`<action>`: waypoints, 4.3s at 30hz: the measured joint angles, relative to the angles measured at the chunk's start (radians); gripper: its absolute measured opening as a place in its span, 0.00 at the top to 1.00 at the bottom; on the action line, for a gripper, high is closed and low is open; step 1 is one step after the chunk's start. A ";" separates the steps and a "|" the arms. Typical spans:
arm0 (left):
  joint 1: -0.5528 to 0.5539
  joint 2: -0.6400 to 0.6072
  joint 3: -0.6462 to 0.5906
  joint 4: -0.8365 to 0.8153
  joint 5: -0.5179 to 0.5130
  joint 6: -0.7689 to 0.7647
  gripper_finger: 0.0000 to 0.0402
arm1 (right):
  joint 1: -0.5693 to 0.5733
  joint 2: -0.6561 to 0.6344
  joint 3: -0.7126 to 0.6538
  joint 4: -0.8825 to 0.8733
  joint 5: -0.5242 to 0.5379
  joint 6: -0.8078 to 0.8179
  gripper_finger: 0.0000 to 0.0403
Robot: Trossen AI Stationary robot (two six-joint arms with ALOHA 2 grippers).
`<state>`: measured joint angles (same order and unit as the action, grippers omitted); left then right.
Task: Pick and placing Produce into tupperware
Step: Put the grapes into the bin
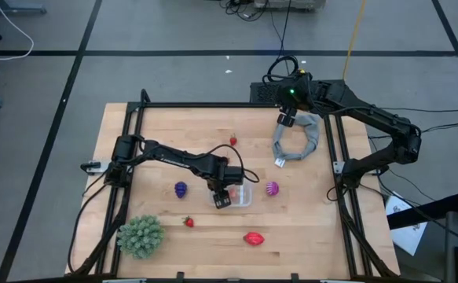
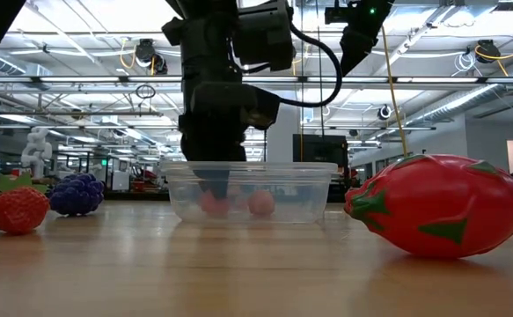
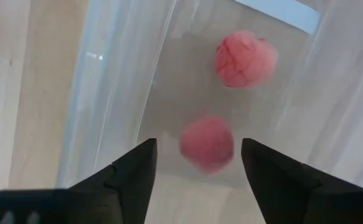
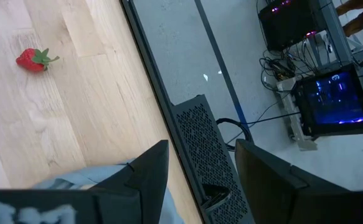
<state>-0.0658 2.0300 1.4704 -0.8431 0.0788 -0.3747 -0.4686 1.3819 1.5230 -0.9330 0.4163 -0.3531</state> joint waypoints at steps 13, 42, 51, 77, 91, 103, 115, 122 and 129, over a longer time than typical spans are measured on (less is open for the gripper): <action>-0.013 -0.018 0.262 -0.307 -0.090 0.037 0.40 | 0.000 0.000 0.000 0.000 0.000 0.000 0.56; 0.013 -0.587 -0.128 -0.423 -0.261 -0.606 0.40 | 0.000 0.000 0.000 -0.026 0.000 -0.011 0.56; -0.043 -0.573 -0.274 -0.382 -0.210 -0.916 0.40 | -0.001 0.000 0.000 -0.028 0.000 -0.008 0.56; -0.166 -0.570 -0.530 -0.135 -0.133 -1.228 0.40 | -0.001 0.000 0.000 -0.049 0.000 0.000 0.56; -0.157 -0.570 -0.531 -0.128 -0.167 -1.164 0.40 | -0.001 0.000 0.000 -0.048 0.000 0.000 0.56; -0.129 -0.570 -0.531 -0.132 -0.175 -1.136 0.37 | -0.001 0.000 0.000 -0.050 0.000 0.000 0.56; -0.126 -0.570 -0.531 -0.073 -0.128 -1.165 0.20 | -0.001 0.000 0.000 -0.053 0.000 -0.001 0.56; -0.126 -0.556 -0.531 -0.070 -0.128 -1.166 0.20 | -0.001 0.000 0.000 -0.058 0.000 0.000 0.56; -0.126 -0.529 -0.533 -0.095 -0.127 -1.173 0.23 | -0.001 0.000 0.000 -0.064 0.000 0.000 0.56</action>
<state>-0.1921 1.5008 0.9379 -0.9380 -0.0484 -1.5477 -0.4698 1.3819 1.5230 -0.9970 0.4162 -0.3534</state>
